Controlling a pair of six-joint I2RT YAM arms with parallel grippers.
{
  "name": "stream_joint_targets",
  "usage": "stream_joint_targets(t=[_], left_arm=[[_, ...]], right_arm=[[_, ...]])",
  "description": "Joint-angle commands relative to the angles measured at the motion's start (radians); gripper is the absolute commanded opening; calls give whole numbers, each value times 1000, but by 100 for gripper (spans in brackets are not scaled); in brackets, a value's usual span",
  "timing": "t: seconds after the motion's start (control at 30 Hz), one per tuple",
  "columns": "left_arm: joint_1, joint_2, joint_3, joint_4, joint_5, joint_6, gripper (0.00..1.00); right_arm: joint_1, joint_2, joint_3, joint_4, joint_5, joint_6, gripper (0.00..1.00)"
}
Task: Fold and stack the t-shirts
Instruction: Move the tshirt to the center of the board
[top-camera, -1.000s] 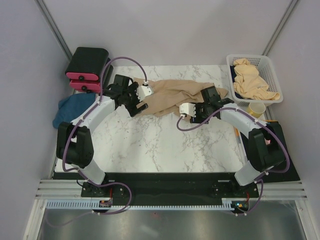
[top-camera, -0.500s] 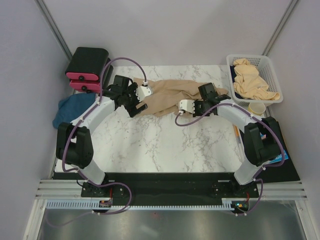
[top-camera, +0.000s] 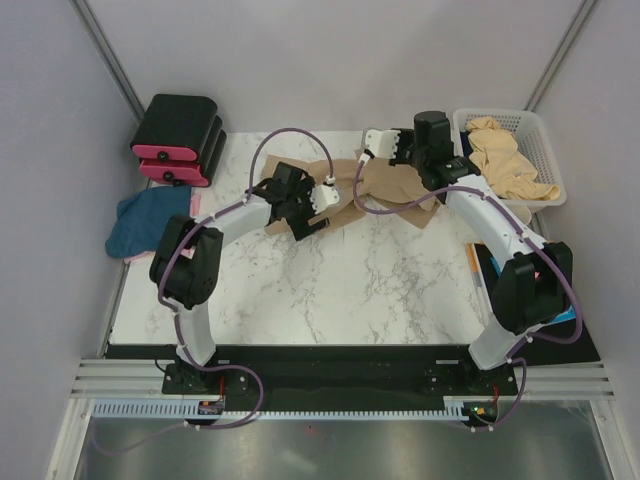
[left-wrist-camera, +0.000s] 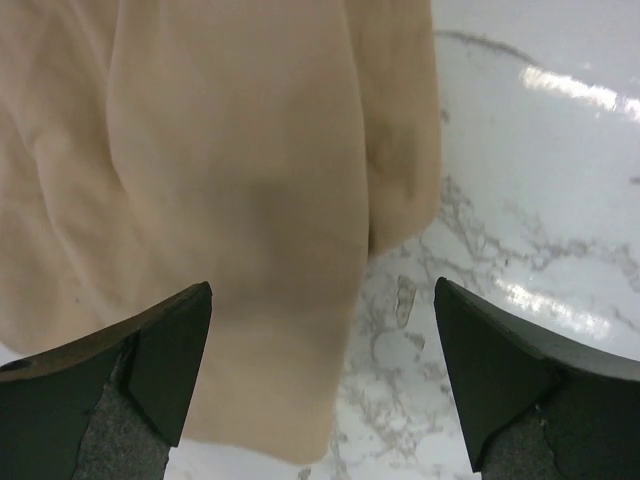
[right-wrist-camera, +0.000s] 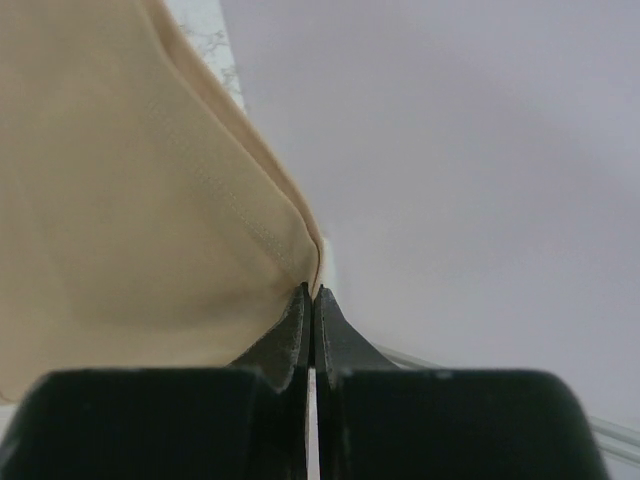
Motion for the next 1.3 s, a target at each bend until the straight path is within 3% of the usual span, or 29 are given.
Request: stream_joint_targets(t=[0.0, 0.47, 0.63, 0.97, 1.03, 1.1, 1.13, 1.17, 1.2, 1.27], left_arm=[[-68, 8, 38, 170, -52, -24, 100], [-163, -5, -29, 195, -127, -12, 100], [-169, 40, -52, 288, -287, 2, 100], [-172, 98, -68, 425, -471, 30, 99], [-172, 98, -75, 443, -483, 48, 92], [-171, 92, -77, 448, -488, 53, 72], [-171, 84, -75, 448, -491, 51, 56], [-171, 72, -74, 454, -495, 51, 14], [-171, 63, -72, 462, -505, 53, 2], [-169, 35, -63, 463, -509, 59, 2]], right_arm=[[1, 32, 106, 96, 99, -7, 0], [-14, 87, 155, 182, 120, -5, 0], [-22, 107, 195, 185, 114, 0, 0], [-26, 99, 193, 187, 97, 4, 0], [-28, 95, 192, 187, 97, 6, 0], [-30, 87, 182, 188, 99, 10, 0], [-31, 84, 179, 188, 97, 10, 0], [-31, 82, 169, 190, 97, 12, 0], [-33, 76, 163, 191, 99, 10, 0], [-34, 70, 150, 196, 102, 12, 0]])
